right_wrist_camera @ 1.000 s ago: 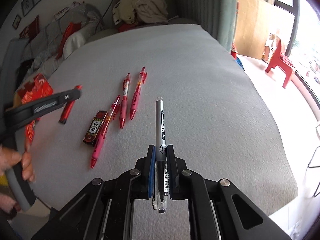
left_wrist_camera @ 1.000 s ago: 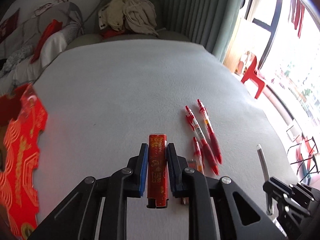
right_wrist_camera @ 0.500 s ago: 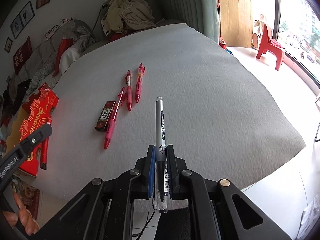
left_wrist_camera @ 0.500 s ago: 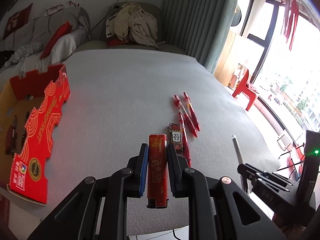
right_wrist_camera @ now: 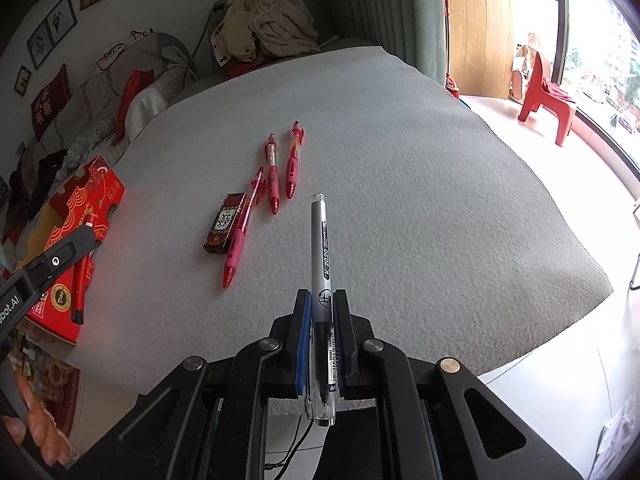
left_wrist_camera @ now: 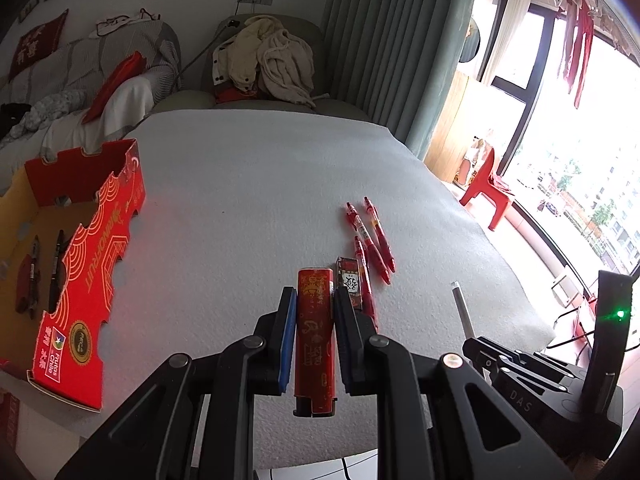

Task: Organize rigid objects
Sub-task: 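Carry the white marker and red tube with both tools over the box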

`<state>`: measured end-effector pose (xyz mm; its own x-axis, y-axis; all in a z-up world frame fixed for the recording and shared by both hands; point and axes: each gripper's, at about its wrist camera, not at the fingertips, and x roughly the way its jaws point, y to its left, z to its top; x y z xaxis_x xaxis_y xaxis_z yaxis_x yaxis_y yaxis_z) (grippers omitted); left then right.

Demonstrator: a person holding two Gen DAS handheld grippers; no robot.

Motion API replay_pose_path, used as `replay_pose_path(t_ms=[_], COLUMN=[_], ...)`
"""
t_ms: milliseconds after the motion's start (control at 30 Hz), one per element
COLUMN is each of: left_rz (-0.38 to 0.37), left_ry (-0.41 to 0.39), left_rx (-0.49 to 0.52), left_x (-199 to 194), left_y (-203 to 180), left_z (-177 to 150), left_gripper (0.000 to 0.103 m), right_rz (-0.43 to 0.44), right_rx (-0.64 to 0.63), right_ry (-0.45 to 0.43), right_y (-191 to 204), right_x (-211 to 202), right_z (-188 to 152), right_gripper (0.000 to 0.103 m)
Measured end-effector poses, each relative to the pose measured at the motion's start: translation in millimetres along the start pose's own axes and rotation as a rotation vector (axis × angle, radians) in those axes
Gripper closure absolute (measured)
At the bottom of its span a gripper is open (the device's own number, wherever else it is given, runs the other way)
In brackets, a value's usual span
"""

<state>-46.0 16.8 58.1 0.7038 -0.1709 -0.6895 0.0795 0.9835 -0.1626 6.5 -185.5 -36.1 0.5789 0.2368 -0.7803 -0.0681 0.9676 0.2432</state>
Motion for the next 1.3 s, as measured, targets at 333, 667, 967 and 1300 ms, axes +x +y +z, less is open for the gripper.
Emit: replay_pose_path(t_ms=[333, 667, 967, 1300], left_rz=[-0.007, -0.009, -0.008, -0.010], left_ry=[0.002, 0.002, -0.003, -0.005], left_rx=[-0.004, -0.007, -0.008, -0.010], left_x=[1.7, 1.2, 0.2, -0.7], left_y=[-2.5, -2.0, -1.9, -2.6], left_z=[-1.9, -1.9, -2.1, -2.1], left_gripper=[0.083, 0.083, 0.083, 0.083], right_rz=[-0.004, -0.005, -0.003, -0.004], right_rx=[-0.003, -0.002, -0.003, -0.001], right_ry=[0.001, 0.007, 0.007, 0.006], right_y=[0.3, 0.7, 1.7, 1.2], right_x=[1.6, 1.9, 0.7, 0.3], right_z=[0.4, -1.5, -3.1, -2.9], right_gripper=[0.092, 0.092, 0.092, 0.091])
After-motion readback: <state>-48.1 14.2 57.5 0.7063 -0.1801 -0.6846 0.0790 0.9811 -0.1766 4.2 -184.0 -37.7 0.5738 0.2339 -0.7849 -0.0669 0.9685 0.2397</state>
